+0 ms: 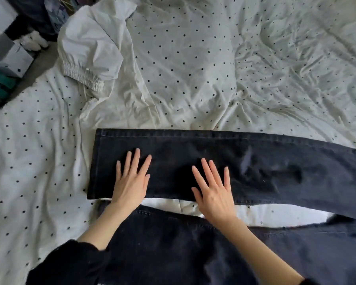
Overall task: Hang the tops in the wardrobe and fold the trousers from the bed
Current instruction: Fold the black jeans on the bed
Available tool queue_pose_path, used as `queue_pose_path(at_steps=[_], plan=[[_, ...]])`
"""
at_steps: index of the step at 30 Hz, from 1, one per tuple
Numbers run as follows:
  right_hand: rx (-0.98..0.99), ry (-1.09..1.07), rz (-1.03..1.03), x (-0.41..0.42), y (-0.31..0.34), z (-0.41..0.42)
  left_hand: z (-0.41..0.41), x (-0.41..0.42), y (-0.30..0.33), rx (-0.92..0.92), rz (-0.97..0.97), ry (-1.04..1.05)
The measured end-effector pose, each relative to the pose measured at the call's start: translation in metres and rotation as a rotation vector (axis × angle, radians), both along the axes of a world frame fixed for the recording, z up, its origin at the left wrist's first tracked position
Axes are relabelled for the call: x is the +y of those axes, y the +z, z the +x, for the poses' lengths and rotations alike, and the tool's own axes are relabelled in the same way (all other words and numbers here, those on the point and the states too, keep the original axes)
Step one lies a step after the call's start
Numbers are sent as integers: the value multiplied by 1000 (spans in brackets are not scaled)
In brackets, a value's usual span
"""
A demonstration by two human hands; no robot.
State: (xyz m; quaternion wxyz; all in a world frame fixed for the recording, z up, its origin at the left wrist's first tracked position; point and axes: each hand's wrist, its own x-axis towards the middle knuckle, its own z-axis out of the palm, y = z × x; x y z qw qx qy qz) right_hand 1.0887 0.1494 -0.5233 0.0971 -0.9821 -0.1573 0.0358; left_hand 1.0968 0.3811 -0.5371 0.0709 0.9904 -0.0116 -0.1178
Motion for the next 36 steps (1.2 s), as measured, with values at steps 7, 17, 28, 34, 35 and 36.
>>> queue_pose_path(at_steps=[7,17,28,34,35,36], plan=[[-3,-106,-33,-95,5,-87,-59,-98,15,-83,-208,-153],[23,-225,-179,-297,0,-214,-180,-289,28,-13,-151,-437],[31,-207,-307,-451,-20,-224,-225,-362,-6,40,220,-425],[-61,-243,-284,-455,-19,-207,-239,-362,11,-111,232,-258],[-68,-253,-275,-456,-13,-208,-241,-361,22,-112,218,-213],[-74,-267,-268,-458,-7,-209,-241,-358,33,-116,204,-166]])
